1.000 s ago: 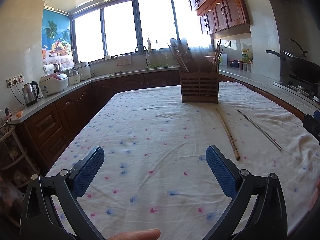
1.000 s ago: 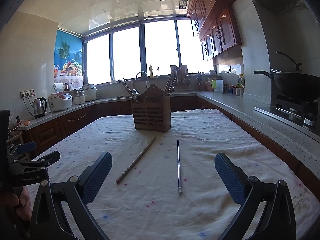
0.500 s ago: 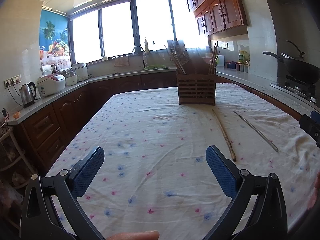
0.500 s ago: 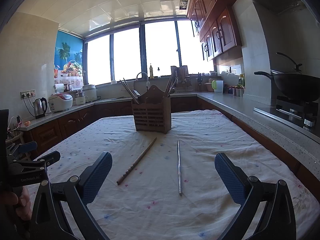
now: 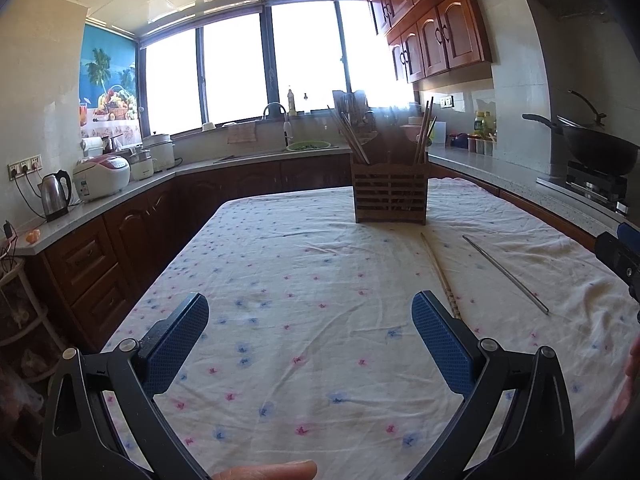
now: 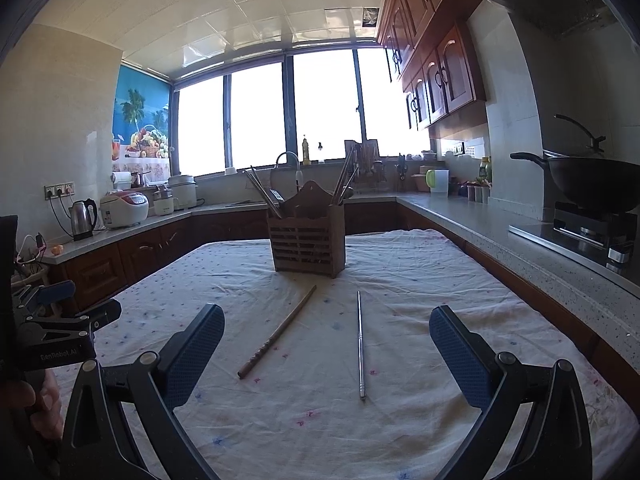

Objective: Organize utensils

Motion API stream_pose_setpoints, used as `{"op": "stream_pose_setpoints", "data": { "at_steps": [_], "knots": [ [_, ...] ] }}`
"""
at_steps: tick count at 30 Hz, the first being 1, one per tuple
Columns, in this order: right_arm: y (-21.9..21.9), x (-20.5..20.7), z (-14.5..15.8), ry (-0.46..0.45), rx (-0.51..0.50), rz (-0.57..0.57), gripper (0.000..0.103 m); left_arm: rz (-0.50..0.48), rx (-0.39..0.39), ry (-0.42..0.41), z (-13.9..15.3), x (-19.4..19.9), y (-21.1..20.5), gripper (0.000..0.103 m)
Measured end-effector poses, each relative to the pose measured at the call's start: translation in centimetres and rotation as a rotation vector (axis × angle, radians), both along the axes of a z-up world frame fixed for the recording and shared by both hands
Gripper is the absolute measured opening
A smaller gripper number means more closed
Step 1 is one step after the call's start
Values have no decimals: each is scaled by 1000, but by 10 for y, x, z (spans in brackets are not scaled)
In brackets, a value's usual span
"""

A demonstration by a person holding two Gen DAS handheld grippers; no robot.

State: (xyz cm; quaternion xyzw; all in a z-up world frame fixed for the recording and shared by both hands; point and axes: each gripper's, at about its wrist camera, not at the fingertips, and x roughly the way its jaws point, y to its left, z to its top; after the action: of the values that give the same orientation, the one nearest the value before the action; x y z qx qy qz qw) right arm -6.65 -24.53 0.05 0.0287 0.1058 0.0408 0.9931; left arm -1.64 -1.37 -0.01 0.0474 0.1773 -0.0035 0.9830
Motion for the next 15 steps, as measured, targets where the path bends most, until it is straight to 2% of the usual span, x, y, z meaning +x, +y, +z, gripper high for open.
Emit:
{"op": "stream_pose_setpoints", "data": {
  "at_steps": [15],
  "knots": [
    [4,-3,3,-22,-13,8,103,-6,-3,-20,3,-6,-2,103]
  ]
}}
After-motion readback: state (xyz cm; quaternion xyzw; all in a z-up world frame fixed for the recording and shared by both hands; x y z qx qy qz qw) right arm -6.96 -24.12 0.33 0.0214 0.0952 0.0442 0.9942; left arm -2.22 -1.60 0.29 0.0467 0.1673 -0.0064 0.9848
